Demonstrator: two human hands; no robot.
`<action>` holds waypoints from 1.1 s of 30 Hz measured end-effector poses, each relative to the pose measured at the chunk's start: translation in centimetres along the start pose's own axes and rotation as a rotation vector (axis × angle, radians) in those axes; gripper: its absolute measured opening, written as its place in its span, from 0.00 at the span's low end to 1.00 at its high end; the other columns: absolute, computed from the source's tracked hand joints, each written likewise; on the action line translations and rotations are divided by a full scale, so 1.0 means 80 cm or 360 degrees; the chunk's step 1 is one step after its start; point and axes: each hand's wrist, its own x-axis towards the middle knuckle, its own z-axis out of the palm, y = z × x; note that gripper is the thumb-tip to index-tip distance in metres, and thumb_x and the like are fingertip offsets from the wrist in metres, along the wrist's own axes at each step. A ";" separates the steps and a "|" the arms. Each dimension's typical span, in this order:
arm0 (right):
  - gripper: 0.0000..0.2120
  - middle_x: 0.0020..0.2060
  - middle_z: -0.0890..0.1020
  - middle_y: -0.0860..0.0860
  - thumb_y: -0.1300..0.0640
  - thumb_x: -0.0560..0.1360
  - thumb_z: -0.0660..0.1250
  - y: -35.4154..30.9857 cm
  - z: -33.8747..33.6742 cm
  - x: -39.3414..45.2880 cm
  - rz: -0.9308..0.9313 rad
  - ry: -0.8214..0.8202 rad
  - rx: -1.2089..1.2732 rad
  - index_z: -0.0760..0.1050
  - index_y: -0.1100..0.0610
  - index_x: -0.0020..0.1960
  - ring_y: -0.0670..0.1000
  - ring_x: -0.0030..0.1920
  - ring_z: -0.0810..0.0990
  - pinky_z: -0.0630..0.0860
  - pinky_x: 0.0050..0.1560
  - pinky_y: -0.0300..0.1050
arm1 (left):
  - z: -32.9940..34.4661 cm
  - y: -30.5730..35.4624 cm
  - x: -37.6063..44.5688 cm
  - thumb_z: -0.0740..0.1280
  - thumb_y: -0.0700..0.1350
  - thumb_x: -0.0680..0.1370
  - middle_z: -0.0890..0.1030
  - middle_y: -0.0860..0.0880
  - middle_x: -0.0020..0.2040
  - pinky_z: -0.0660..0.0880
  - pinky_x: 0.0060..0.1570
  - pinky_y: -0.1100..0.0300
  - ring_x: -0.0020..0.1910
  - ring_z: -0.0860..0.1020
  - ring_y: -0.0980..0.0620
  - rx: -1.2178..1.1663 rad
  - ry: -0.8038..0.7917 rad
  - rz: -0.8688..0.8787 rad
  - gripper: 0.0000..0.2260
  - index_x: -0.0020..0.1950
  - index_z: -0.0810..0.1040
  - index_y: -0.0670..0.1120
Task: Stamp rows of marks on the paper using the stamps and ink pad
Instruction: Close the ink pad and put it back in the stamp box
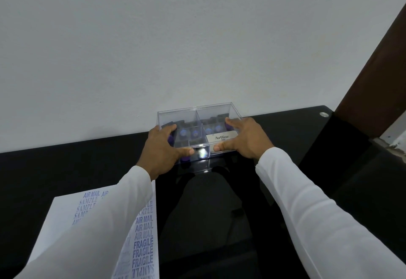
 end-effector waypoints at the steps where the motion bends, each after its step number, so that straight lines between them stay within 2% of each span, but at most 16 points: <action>1: 0.54 0.70 0.70 0.52 0.34 0.54 0.79 0.001 0.001 0.000 0.0003 0.0000 -0.0008 0.65 0.47 0.76 0.55 0.68 0.72 0.69 0.66 0.47 | 0.001 0.000 0.000 0.78 0.57 0.68 0.62 0.44 0.77 0.65 0.72 0.49 0.73 0.66 0.43 0.0001 -0.0002 0.0003 0.43 0.78 0.64 0.50; 4: 0.53 0.73 0.65 0.53 0.34 0.56 0.79 0.003 0.003 -0.001 0.0010 0.0013 -0.0043 0.64 0.45 0.76 0.57 0.72 0.67 0.67 0.71 0.53 | 0.002 -0.002 0.000 0.78 0.58 0.68 0.62 0.44 0.78 0.65 0.72 0.50 0.74 0.66 0.43 -0.0016 0.0000 0.0010 0.43 0.78 0.64 0.50; 7: 0.47 0.79 0.54 0.54 0.34 0.62 0.77 0.001 0.009 -0.013 0.0006 0.0069 -0.0208 0.62 0.42 0.77 0.59 0.78 0.51 0.59 0.75 0.60 | -0.002 -0.003 -0.006 0.77 0.60 0.69 0.61 0.44 0.79 0.63 0.73 0.48 0.76 0.62 0.43 -0.0012 -0.0010 0.0055 0.44 0.80 0.61 0.51; 9: 0.43 0.80 0.52 0.54 0.35 0.66 0.75 -0.004 0.015 -0.025 -0.0060 0.0193 -0.0310 0.63 0.43 0.76 0.58 0.79 0.47 0.56 0.76 0.61 | -0.009 -0.003 -0.020 0.76 0.63 0.69 0.59 0.45 0.80 0.60 0.75 0.46 0.79 0.57 0.44 0.0038 0.0018 0.0095 0.45 0.80 0.59 0.53; 11: 0.41 0.80 0.52 0.54 0.34 0.68 0.72 -0.012 0.023 -0.040 -0.0146 0.0281 -0.0430 0.63 0.44 0.76 0.58 0.79 0.47 0.54 0.77 0.60 | -0.019 -0.006 -0.043 0.74 0.64 0.71 0.61 0.46 0.80 0.58 0.76 0.48 0.80 0.56 0.47 0.0084 0.0067 0.0164 0.43 0.80 0.60 0.52; 14: 0.40 0.79 0.54 0.55 0.28 0.70 0.66 -0.029 0.032 -0.073 -0.0200 0.0311 -0.0542 0.62 0.44 0.77 0.57 0.79 0.48 0.50 0.78 0.59 | -0.037 -0.014 -0.087 0.73 0.63 0.73 0.65 0.49 0.78 0.59 0.74 0.54 0.78 0.62 0.50 0.0124 0.0121 0.0230 0.38 0.79 0.64 0.54; 20: 0.43 0.79 0.56 0.52 0.25 0.70 0.60 -0.086 0.052 -0.181 -0.0208 0.0201 -0.0455 0.59 0.45 0.79 0.56 0.79 0.51 0.50 0.78 0.59 | -0.089 -0.034 -0.194 0.61 0.71 0.71 0.64 0.54 0.79 0.62 0.75 0.43 0.78 0.63 0.47 0.0297 0.0103 0.0097 0.37 0.78 0.62 0.59; 24: 0.44 0.80 0.55 0.50 0.24 0.70 0.59 -0.131 0.073 -0.264 -0.0194 0.0058 -0.0441 0.55 0.44 0.80 0.55 0.79 0.51 0.52 0.78 0.59 | -0.125 -0.050 -0.274 0.60 0.70 0.71 0.63 0.54 0.79 0.58 0.76 0.46 0.78 0.62 0.48 0.0430 0.0121 0.0034 0.38 0.79 0.61 0.58; 28: 0.45 0.80 0.55 0.47 0.23 0.69 0.59 -0.164 0.098 -0.327 -0.0179 -0.0014 -0.0419 0.53 0.42 0.79 0.55 0.79 0.52 0.53 0.76 0.60 | -0.152 -0.071 -0.340 0.65 0.68 0.73 0.68 0.52 0.77 0.64 0.73 0.45 0.75 0.66 0.48 0.0437 0.0213 -0.0076 0.35 0.77 0.65 0.56; 33: 0.41 0.76 0.63 0.49 0.26 0.71 0.60 -0.186 0.134 -0.388 -0.0231 -0.0026 -0.0375 0.58 0.44 0.78 0.54 0.75 0.61 0.65 0.71 0.57 | -0.167 -0.110 -0.402 0.72 0.60 0.75 0.73 0.49 0.71 0.72 0.66 0.48 0.68 0.72 0.46 0.0476 0.0253 -0.0327 0.30 0.75 0.70 0.53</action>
